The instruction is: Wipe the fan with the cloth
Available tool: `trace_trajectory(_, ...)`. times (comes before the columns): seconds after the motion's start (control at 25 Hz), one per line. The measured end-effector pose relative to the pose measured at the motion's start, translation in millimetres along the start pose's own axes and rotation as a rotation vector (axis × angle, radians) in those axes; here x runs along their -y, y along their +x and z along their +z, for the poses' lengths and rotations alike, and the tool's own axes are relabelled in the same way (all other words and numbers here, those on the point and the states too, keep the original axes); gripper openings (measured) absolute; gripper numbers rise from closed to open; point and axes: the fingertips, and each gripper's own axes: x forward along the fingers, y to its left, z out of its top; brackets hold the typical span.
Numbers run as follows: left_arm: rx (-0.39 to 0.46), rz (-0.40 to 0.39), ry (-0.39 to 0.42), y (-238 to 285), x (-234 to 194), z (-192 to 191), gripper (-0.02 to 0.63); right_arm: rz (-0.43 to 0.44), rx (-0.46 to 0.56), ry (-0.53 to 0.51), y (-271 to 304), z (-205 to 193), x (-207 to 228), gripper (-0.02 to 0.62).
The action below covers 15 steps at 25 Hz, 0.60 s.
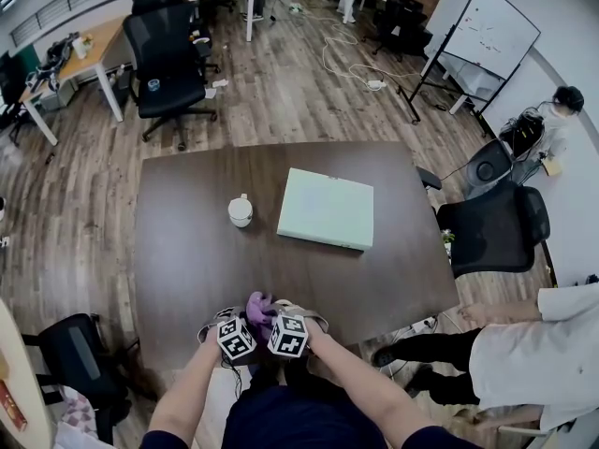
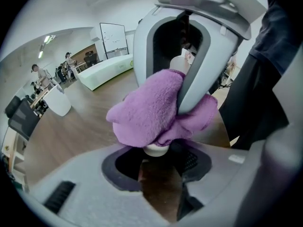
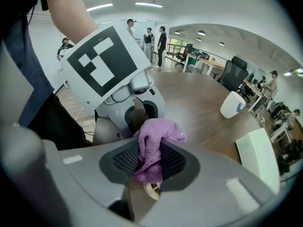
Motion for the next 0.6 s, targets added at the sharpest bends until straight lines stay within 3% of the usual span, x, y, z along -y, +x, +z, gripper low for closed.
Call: trace_trajectory(0.6, -0.007, -0.002, 0.000, 1, -2, 0, 0.183, -0.089, 0.011, 0.168, -30, -45, 43, 0.115)
